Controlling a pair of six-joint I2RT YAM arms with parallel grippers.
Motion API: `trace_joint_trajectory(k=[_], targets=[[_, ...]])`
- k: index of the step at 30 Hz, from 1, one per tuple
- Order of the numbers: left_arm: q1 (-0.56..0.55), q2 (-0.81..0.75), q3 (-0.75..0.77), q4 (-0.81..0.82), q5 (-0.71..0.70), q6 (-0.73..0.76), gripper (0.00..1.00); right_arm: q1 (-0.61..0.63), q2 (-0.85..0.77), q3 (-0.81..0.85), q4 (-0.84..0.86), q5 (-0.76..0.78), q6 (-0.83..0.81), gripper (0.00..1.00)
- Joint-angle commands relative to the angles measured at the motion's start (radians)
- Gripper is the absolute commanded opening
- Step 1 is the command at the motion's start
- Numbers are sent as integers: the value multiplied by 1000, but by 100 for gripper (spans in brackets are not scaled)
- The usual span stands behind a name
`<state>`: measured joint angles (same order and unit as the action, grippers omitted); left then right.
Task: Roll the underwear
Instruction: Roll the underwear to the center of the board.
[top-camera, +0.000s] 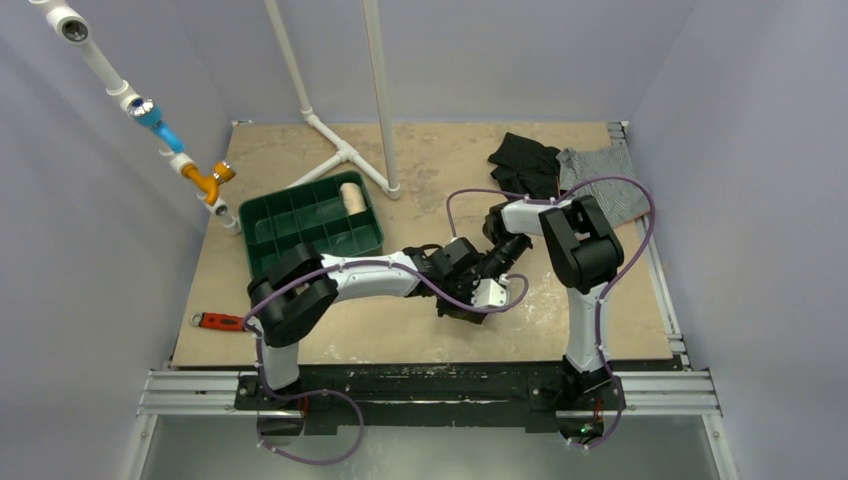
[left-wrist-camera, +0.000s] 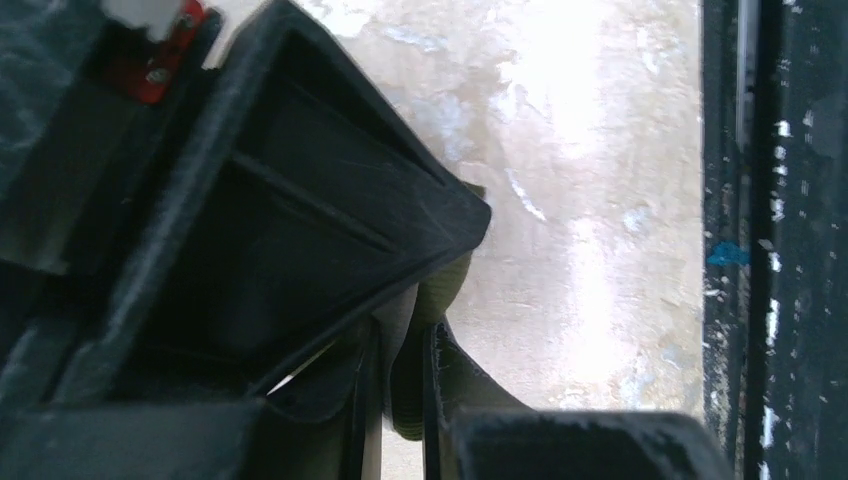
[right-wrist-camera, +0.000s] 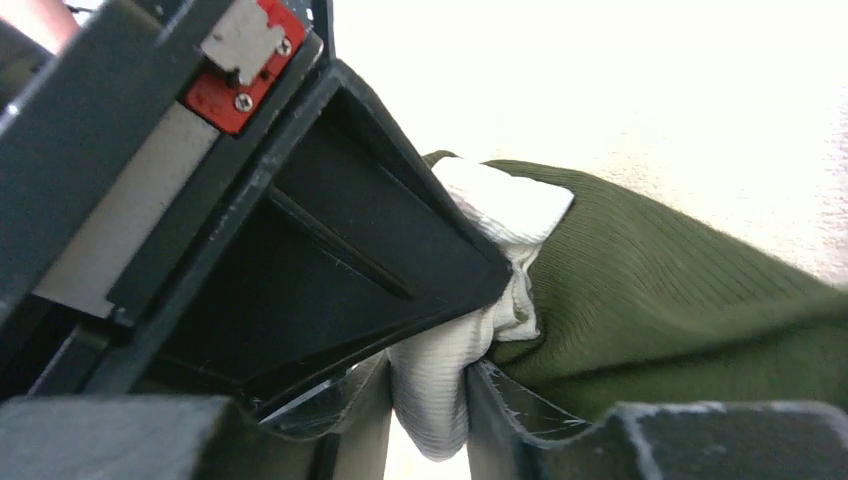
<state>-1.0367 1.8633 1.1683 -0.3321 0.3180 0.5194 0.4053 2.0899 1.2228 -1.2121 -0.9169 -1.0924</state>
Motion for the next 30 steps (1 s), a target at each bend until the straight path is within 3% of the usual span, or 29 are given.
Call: trace_joint_trajectory(k=[1, 4, 8, 16, 30], targets=[[-3, 75, 44, -158, 40, 20, 0, 16, -39, 12, 29, -5, 39, 42], [-3, 80, 69, -234, 55, 21, 0, 11, -67, 11, 44, 5, 65, 55], [-3, 93, 83, -304, 90, 2, 0, 4, -102, 17, 48, 21, 86, 62], [21, 108, 87, -331, 128, -49, 0, -32, -206, -16, 132, 75, 182, 63], [108, 117, 64, -319, 179, -113, 0, -202, -394, -24, 212, 166, 286, 67]])
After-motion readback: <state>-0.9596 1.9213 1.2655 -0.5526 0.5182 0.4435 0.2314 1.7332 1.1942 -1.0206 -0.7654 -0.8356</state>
